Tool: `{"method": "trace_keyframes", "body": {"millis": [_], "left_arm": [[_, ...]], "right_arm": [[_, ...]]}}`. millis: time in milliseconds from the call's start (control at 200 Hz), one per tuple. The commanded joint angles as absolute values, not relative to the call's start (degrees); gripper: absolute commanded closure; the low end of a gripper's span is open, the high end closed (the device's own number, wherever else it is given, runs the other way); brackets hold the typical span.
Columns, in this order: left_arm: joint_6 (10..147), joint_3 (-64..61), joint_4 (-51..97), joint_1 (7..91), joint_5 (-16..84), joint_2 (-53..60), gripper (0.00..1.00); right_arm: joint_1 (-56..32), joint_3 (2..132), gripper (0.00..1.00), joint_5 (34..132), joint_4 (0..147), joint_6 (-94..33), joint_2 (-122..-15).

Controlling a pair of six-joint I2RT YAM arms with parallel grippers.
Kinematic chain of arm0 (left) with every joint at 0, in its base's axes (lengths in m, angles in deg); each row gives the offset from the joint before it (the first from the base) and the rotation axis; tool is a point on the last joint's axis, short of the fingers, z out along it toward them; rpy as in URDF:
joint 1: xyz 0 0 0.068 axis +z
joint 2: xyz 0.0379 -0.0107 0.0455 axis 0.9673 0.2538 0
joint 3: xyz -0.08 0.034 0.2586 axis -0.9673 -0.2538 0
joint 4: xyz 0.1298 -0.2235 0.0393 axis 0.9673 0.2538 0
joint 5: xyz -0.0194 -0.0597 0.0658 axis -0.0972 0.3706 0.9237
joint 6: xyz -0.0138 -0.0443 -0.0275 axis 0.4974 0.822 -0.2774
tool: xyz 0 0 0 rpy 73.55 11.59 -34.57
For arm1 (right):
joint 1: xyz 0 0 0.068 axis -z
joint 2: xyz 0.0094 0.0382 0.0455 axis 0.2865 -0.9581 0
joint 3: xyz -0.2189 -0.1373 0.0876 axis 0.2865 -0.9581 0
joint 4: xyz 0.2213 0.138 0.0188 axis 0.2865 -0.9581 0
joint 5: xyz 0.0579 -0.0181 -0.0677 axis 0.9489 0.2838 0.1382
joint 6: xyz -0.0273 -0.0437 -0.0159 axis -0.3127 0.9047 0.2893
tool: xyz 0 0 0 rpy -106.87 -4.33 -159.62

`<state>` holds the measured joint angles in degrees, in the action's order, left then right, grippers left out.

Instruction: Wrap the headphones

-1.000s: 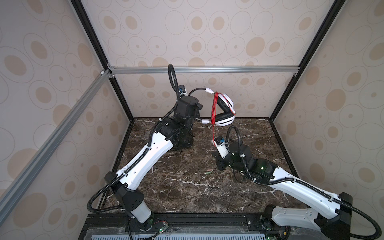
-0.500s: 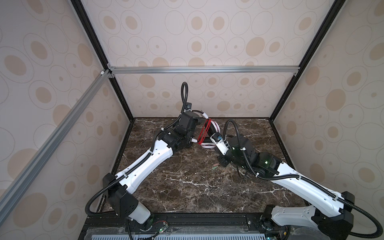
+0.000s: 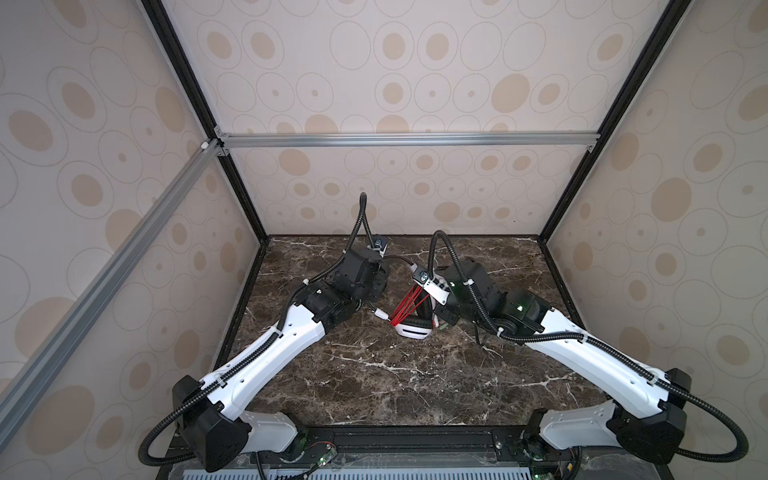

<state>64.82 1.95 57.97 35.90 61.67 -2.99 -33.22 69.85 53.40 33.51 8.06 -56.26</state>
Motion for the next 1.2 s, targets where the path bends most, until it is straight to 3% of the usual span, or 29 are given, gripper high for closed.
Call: {"method": "trace_keyframes", "body": {"millis": [0, 295, 810, 1190], "left_arm": [[62.38, 1.99, 57.83, 35.58, 54.48, -6.00, 1.00], [64.83, 0.95, 57.46, 35.57, 48.34, -9.43, 1.00], [66.30, 3.73, 59.53, 35.55, 46.93, -11.23, 1.00], [69.90, 7.13, 60.78, 35.57, 45.21, -11.17, 1.00]], "right_arm": [[-31.19, 72.43, 0.99, 53.27, 31.31, 8.31, -57.04], [-26.64, 71.84, 0.92, 59.65, 30.19, 2.37, -57.40], [-23.47, 65.88, 0.77, 63.35, 32.22, 2.07, -54.72], [-20.29, 58.60, 0.74, 68.08, 36.00, -2.24, -50.22]]}}
